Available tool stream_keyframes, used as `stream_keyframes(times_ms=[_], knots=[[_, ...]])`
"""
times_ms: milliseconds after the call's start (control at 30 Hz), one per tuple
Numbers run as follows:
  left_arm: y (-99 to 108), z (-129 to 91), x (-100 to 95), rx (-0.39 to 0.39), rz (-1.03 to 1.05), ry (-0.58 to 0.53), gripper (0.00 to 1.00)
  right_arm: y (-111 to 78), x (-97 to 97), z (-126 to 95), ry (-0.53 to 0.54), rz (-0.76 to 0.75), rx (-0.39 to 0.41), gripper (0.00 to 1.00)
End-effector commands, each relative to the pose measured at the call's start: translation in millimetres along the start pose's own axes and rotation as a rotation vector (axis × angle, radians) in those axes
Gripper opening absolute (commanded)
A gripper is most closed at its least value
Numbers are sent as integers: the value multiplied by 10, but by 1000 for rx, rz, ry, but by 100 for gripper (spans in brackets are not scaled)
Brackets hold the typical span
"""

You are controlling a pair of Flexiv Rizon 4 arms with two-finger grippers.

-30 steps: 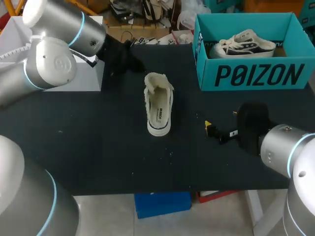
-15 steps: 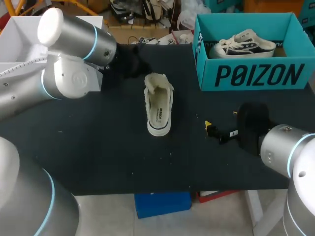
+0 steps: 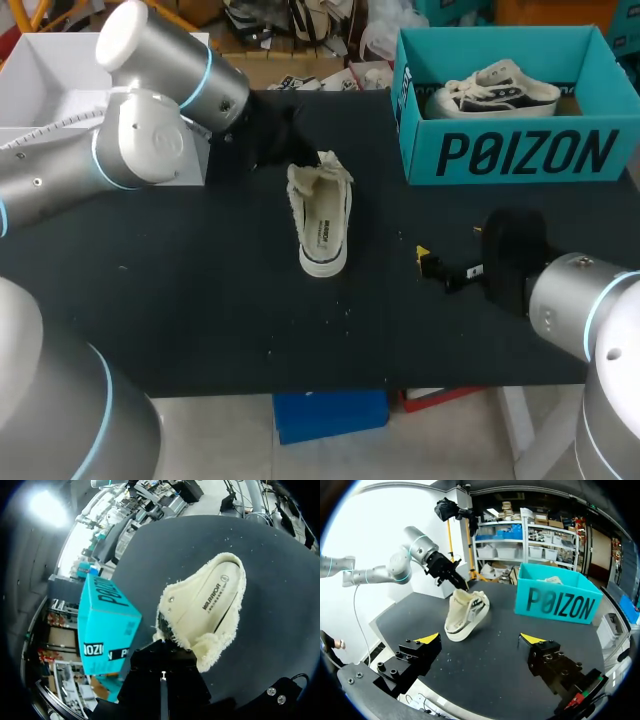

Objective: Take the shoe out of the shoebox, open the shoe tongue, remove and reinsert the insole, then place the shoe into the shoebox

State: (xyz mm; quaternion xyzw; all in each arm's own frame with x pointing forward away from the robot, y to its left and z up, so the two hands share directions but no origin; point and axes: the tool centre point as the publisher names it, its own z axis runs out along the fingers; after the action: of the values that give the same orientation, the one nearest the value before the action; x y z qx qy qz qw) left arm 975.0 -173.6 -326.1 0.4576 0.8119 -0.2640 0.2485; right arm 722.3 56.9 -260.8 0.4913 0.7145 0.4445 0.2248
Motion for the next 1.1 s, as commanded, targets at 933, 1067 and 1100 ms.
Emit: stream_keyframes(times_ms=[933, 1067, 1100], knots=[[-219, 369, 185, 5, 87, 220, 0, -13, 15, 6, -4, 2, -5, 100], [-220, 331, 156, 7, 88, 210, 0, -13, 15, 6, -4, 2, -5, 100], [-214, 297, 139, 4, 88, 202, 0, -13, 15, 6, -4, 2, -5, 100]])
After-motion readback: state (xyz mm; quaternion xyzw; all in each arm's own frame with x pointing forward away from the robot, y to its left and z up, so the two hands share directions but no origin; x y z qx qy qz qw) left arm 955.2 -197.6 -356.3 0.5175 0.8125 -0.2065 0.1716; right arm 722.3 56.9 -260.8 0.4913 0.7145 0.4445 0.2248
